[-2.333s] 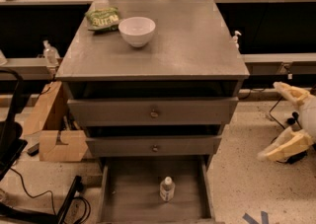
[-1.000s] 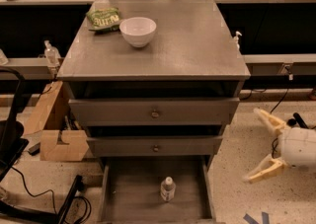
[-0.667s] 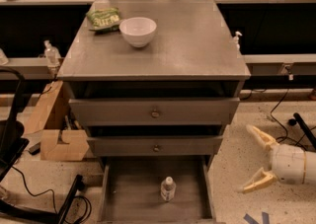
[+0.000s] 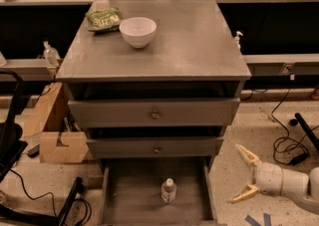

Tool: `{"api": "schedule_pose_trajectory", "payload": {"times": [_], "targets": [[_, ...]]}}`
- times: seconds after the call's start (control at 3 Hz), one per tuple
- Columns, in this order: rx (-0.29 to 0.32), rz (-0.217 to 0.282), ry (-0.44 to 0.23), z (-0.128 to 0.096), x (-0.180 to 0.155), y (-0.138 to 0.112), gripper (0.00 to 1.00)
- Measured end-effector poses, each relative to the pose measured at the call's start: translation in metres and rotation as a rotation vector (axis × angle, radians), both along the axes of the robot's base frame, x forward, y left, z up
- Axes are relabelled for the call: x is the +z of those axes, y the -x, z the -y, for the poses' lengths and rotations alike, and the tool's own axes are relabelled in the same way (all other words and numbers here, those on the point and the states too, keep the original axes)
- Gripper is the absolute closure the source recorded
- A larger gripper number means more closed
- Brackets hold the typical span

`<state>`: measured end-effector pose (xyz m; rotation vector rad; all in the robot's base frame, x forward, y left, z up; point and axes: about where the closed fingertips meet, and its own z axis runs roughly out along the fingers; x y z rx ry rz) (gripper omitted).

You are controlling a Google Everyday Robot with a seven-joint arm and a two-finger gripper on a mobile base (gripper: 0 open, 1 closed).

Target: Pick blue plastic bottle from bottom drawer and place on counter

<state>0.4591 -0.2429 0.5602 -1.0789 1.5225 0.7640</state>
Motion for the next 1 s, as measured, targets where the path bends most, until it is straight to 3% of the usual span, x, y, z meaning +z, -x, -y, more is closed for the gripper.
{"api": "schedule_pose_trajectory", "payload": {"times": [0.33,0.67,1.0], "targets": [[0.022,-0.023,0.047,-0.006,-0.043,-0.008,0.00],[0.043,-0.067,0.153,-0.018,-0.078,-0.013,0.00],[0.045,-0.066,0.151,-0.018,-0.081,-0.014,0.00]]}}
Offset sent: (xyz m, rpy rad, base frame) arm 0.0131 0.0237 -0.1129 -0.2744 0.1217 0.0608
